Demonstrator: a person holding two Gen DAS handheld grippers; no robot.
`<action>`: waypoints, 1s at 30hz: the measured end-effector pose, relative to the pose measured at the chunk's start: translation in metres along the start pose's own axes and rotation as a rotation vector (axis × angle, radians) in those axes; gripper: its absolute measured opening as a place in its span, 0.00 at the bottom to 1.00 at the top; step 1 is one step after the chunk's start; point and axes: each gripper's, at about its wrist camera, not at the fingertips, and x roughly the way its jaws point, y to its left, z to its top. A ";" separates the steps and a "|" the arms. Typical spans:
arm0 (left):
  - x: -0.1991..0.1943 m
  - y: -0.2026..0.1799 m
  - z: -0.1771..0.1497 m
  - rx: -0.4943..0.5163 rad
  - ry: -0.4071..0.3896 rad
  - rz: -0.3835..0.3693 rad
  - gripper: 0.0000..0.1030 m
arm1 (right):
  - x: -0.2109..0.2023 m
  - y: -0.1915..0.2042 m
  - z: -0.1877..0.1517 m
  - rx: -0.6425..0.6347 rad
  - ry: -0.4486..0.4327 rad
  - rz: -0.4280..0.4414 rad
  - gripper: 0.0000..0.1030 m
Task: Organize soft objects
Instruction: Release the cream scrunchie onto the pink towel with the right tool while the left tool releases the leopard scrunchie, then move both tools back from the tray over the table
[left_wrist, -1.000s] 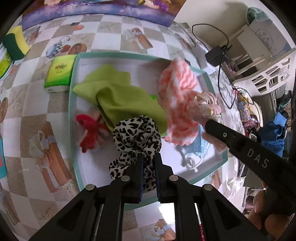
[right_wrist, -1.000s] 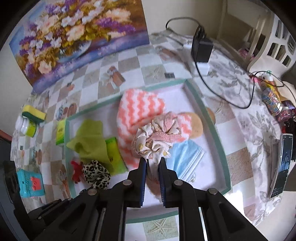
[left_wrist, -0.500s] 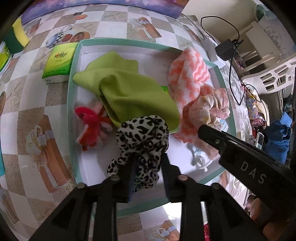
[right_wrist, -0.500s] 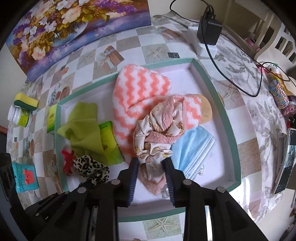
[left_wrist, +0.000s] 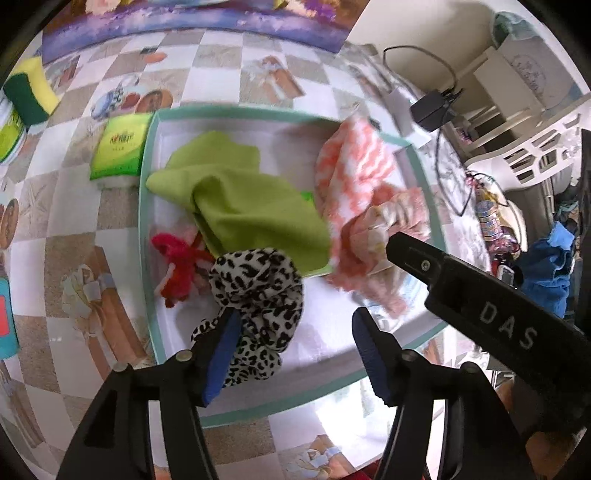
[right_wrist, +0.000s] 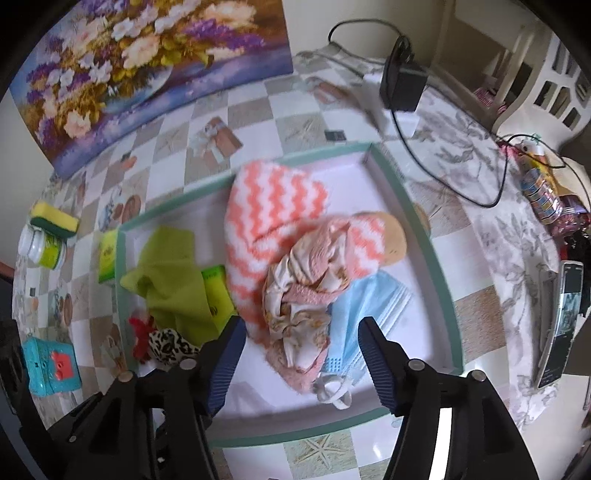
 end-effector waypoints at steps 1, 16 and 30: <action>-0.004 -0.002 0.000 0.003 -0.009 -0.003 0.63 | -0.004 -0.001 0.001 0.005 -0.013 0.002 0.65; -0.051 0.054 0.013 -0.151 -0.195 0.188 0.79 | -0.024 -0.001 0.004 0.007 -0.080 -0.014 0.72; -0.061 0.090 0.019 -0.231 -0.311 0.312 0.99 | -0.021 0.021 0.002 -0.075 -0.104 -0.060 1.00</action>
